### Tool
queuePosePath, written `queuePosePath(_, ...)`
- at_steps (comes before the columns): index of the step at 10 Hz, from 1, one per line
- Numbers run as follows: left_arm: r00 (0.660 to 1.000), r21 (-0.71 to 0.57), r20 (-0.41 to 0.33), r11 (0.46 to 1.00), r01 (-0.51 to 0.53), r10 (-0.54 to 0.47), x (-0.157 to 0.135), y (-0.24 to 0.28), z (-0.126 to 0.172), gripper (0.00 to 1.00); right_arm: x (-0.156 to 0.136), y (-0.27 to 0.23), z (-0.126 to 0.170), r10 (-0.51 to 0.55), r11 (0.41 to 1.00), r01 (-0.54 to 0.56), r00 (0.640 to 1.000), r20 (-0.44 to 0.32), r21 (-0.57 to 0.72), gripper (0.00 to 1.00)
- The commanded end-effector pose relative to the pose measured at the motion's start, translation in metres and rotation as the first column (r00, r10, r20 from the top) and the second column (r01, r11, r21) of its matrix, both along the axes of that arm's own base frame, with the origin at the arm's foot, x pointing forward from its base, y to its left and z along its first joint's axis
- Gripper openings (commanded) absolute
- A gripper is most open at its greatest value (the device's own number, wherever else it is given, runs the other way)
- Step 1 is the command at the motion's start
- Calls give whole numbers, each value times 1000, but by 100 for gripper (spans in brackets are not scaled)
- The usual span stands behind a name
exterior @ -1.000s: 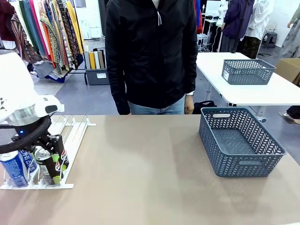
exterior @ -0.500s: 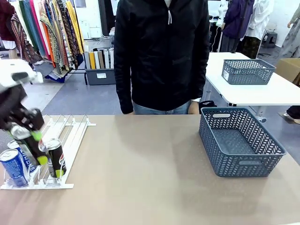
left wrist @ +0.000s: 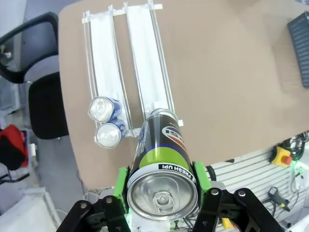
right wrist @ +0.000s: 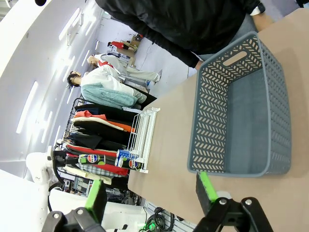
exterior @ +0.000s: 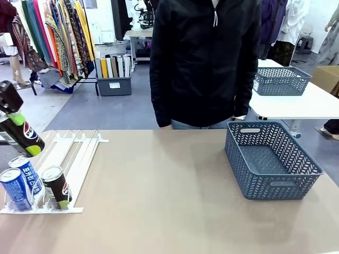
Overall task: Retrieve and store the cans from the dispenser.
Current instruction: Pick up one can from the Automatic Can Dispenser and place it in the middle of the table.
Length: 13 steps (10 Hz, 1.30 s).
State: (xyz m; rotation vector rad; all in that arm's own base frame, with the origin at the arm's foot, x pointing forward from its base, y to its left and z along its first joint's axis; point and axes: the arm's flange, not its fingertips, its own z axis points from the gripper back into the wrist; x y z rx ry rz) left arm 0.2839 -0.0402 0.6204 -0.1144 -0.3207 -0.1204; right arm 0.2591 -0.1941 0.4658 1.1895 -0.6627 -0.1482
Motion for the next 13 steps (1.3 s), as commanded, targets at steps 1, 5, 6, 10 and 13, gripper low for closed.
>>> queuePosePath(1, 1000, 26, 14, 1000, -8, 8, 2, -7, 2, 0, -1, -1, 1, 4, 1000, -4, 1000, 9, 8, 100)
queuePosePath(5, 1000, 19, -7, 1000, 2, -2, 1, -5, -3, 0, -1, -1, 1, 4, 1000, -4, 1000, 9, 8, 100)
queuePosePath(6, 998, 31, 11, 998, 58, -58, 7, -54, 10, 0, -1, -1, 1, 4, 1000, -4, 1000, 9, 8, 100)
queuePosePath(10, 932, 51, -21, 930, 364, -363, 83, -272, -16, 0, -1, -1, 1, 4, 1000, -4, 1000, 9, 8, 100)
queuePosePath(13, 904, 133, -33, 895, 427, -426, 80, -362, -94, 0, -1, -1, 1, 4, 1000, -4, 1000, 9, 8, 100)
